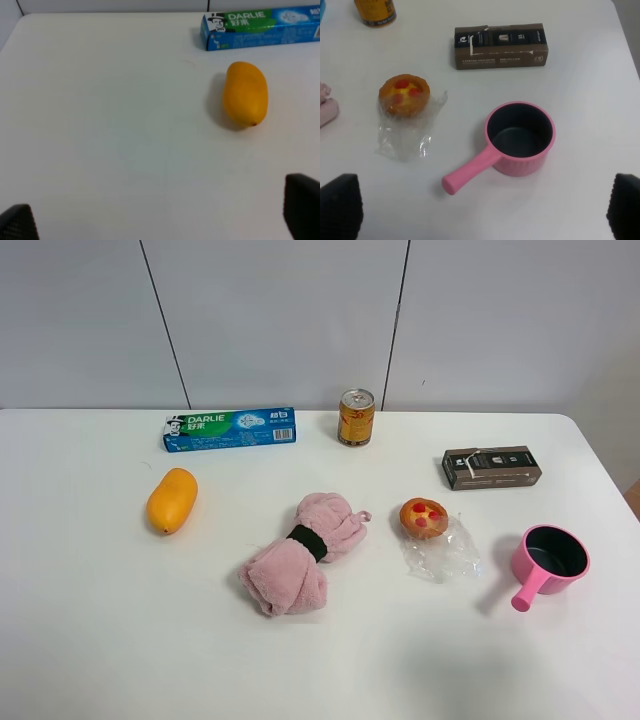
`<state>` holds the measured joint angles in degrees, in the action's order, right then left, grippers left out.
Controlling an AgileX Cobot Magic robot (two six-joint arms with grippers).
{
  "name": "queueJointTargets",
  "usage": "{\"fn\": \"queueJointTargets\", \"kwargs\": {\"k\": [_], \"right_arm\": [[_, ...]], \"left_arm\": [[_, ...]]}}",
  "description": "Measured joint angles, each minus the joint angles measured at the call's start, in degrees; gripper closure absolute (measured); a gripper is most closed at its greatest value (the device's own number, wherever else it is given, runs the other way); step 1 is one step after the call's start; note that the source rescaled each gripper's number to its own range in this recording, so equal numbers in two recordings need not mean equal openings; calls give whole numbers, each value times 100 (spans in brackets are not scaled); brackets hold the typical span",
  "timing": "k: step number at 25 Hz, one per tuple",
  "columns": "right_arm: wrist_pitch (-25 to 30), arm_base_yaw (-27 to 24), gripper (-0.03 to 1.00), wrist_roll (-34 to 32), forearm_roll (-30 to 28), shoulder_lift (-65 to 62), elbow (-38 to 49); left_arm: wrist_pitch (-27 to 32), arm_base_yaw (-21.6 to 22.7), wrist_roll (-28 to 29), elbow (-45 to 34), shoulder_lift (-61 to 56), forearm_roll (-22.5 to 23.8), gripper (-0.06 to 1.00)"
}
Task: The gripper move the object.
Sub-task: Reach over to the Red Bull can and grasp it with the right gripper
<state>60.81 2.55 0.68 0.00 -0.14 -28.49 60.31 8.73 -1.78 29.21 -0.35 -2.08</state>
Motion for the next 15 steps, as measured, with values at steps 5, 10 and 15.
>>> {"fn": "queueJointTargets", "kwargs": {"k": [5, 10, 15], "right_arm": [[-5, 0, -3, 0, 0, 0, 0], [-314, 0, -3, 0, 92, 184, -172], [-1143, 0, -3, 0, 407, 1529, -418]], "left_arm": [[0, 0, 0, 0, 0, 0, -6], [0, 0, 0, 0, 0, 0, -6], [0, 0, 0, 0, 0, 0, -6]]}}
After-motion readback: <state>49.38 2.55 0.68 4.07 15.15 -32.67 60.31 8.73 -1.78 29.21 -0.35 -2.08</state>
